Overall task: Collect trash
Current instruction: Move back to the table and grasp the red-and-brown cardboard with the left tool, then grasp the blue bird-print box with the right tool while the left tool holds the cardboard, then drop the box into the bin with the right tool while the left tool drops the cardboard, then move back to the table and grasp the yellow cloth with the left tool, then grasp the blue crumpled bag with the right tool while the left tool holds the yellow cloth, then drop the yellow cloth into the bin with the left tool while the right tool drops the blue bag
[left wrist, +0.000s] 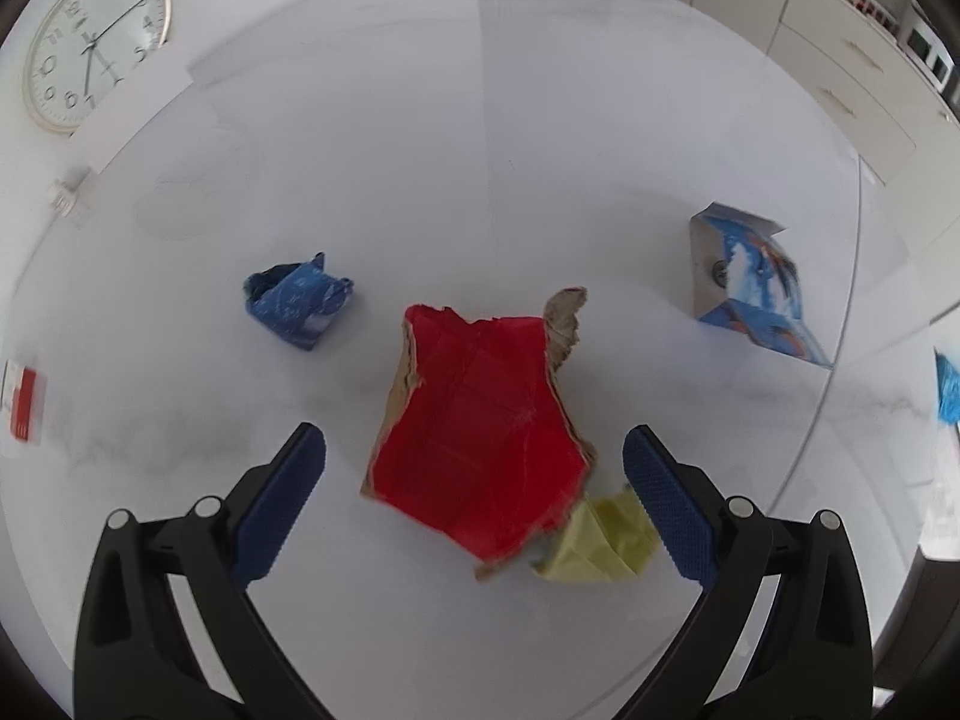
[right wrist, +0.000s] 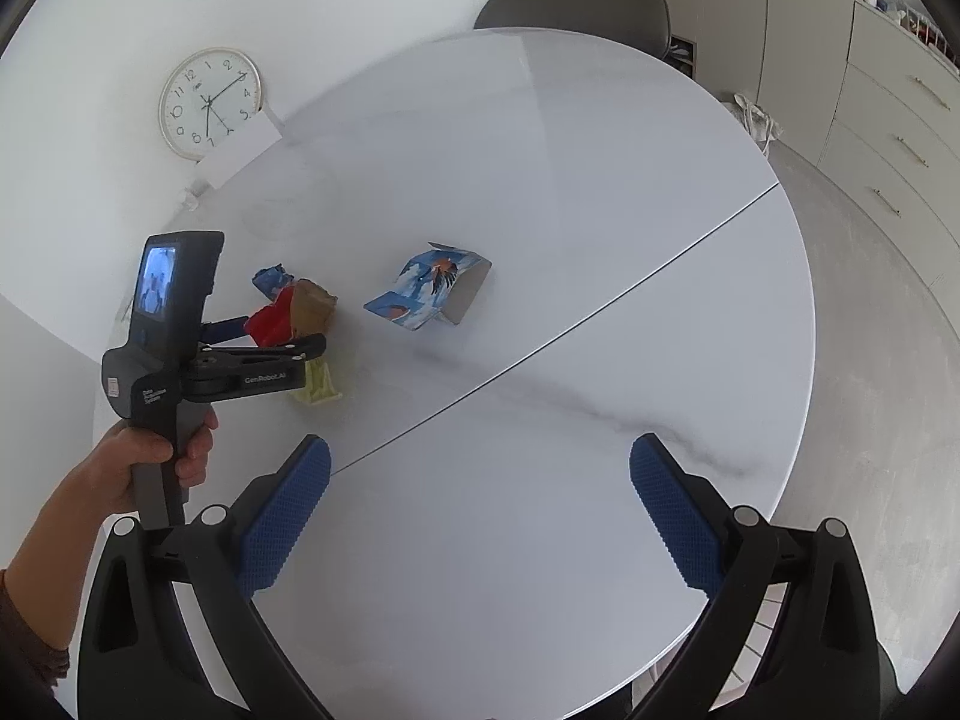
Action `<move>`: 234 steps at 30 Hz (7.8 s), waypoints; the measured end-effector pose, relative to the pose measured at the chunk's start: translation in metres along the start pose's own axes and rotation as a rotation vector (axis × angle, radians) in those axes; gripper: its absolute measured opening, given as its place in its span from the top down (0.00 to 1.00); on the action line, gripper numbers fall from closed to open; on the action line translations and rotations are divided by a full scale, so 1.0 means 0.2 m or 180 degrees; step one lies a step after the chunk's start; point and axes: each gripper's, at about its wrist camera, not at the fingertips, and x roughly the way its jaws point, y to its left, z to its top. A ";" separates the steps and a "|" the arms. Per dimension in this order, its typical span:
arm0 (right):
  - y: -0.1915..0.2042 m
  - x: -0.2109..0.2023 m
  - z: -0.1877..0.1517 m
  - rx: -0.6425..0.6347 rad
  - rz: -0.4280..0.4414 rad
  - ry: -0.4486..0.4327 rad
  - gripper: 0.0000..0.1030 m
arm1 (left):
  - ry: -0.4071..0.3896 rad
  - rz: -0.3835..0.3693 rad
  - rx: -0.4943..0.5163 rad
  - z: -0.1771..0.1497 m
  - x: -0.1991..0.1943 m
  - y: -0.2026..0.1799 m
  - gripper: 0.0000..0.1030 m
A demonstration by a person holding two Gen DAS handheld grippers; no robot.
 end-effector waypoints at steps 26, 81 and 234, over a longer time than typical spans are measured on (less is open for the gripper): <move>0.18 0.79 0.49 0.0613 -0.0456 0.0462 0.04 | -0.0433 -0.0236 -0.0294 -0.09 -0.30 0.18 0.54; -1.65 0.12 -1.04 0.1429 -0.0387 0.1047 0.08 | -0.0060 -0.0928 0.1000 -0.56 -0.67 -1.72 0.53; -1.63 -0.35 -1.11 0.0682 -0.0408 0.0724 0.62 | 0.0649 -0.1170 0.1801 -0.67 -0.23 -2.41 0.38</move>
